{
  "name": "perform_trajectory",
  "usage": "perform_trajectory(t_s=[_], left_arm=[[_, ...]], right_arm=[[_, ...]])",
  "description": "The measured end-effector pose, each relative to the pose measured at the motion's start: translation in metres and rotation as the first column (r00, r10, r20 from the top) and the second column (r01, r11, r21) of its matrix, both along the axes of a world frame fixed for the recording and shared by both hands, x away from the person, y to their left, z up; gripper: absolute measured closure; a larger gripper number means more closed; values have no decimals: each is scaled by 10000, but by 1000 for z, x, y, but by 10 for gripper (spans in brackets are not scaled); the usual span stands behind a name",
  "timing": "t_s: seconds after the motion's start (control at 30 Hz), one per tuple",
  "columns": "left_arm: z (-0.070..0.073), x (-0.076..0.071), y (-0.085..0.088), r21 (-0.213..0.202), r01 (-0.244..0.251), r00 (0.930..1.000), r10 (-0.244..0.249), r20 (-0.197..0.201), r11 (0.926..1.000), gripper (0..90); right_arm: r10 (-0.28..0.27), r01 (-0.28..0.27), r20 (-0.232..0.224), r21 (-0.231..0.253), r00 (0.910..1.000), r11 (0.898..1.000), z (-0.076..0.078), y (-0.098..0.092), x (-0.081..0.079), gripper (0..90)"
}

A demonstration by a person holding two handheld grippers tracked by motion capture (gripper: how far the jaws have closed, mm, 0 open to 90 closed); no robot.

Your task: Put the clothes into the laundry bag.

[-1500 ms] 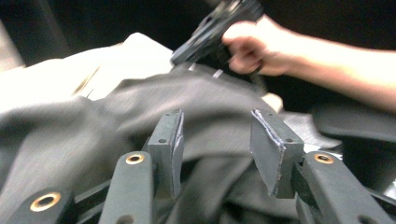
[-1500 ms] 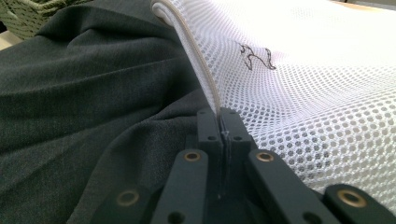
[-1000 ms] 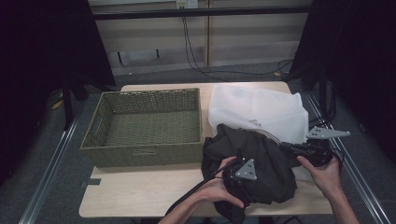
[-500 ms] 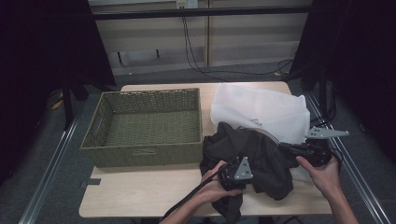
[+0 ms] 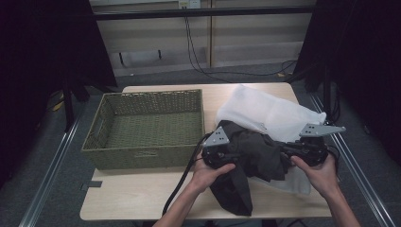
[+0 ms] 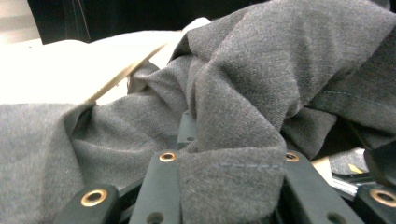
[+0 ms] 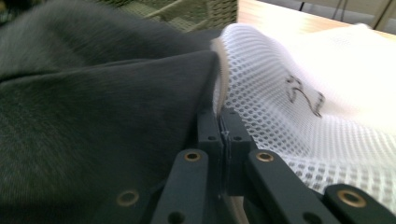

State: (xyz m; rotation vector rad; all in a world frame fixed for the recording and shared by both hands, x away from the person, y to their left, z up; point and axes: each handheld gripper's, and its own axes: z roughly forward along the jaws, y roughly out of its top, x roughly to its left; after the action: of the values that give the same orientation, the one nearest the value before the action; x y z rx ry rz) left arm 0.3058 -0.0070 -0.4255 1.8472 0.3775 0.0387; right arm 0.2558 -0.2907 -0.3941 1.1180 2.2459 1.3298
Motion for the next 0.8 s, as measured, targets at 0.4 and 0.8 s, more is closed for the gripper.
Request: perform_trajectory(t_s=[0.4, 0.8], left_arm=[[-46, 20, -54, 1607, 339, 9963, -207, -828, 9864, 735], [-62, 25, -68, 1557, -734, 9866, 945, -1327, 9851, 735]], right_arm=[[-383, 388, -286, 203, 9989, 9990, -7, -2, 1, 890], [165, -168, 140, 232, 9998, 9996, 9, 9, -26, 890]])
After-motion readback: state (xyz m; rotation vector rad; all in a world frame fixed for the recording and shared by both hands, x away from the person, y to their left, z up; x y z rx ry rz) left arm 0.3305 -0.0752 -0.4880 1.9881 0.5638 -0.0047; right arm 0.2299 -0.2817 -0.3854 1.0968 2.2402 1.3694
